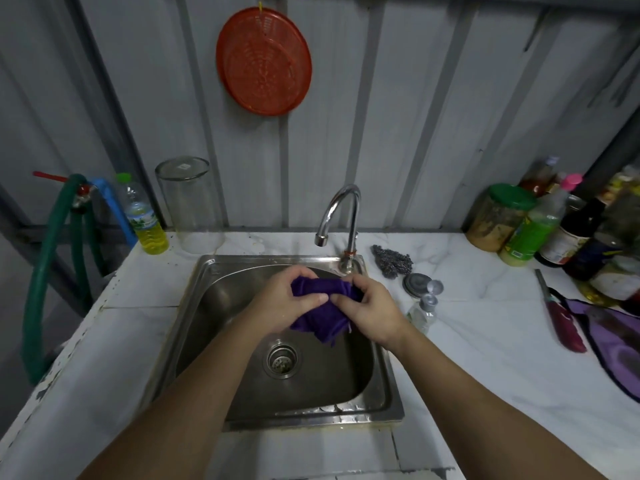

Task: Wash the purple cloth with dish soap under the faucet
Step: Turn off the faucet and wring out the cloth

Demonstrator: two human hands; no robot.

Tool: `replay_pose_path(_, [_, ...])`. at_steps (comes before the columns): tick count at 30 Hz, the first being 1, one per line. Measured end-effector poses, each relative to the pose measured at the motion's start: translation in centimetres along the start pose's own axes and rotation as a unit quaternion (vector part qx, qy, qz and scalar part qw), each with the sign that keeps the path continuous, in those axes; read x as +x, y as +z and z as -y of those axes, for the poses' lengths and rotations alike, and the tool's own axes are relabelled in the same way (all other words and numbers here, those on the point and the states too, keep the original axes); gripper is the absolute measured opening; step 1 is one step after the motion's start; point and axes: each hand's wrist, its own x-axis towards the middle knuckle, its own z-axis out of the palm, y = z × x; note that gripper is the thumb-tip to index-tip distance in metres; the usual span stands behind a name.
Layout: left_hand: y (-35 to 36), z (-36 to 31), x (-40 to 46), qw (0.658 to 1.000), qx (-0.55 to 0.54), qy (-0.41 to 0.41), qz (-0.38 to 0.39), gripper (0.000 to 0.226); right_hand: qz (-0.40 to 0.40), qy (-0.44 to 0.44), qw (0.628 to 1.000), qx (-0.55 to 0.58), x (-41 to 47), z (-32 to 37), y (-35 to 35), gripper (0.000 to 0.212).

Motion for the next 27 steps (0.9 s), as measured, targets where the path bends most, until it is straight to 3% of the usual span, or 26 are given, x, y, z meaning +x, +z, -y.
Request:
replay_pose_path(5, [4.2,-1.6,-2.5,0.981,-0.186,-0.055,0.024,0.064,-0.120,0.044,0.984,0.123,-4.2,0.0,-2.0,0.013])
replay_pose_path(9, [9.5,-2.2,-4.2,0.969,-0.219,-0.077,0.081,0.044,-0.166,0.121,0.960,0.192,-8.5,-1.2,-5.6,0.010])
replay_pose_path(13, [15.1,-2.5,-5.8,0.962,-0.215,-0.134,0.100,0.037,-0.182,0.215,0.924,0.258,-12.7,-3.6,-9.4,0.029])
replay_pose_path(17, [19.7,-2.8,-7.4,0.956,-0.208,-0.180,0.099,0.034,-0.213,0.250,0.907,0.263,-15.9,-6.2,-11.6,0.035])
replay_pose_path(27, [25.5,-1.4,-7.7,0.926,-0.215,-0.292,0.107,0.018,-0.265,0.320,0.881,0.227,-18.0,-11.8,-13.1,0.028])
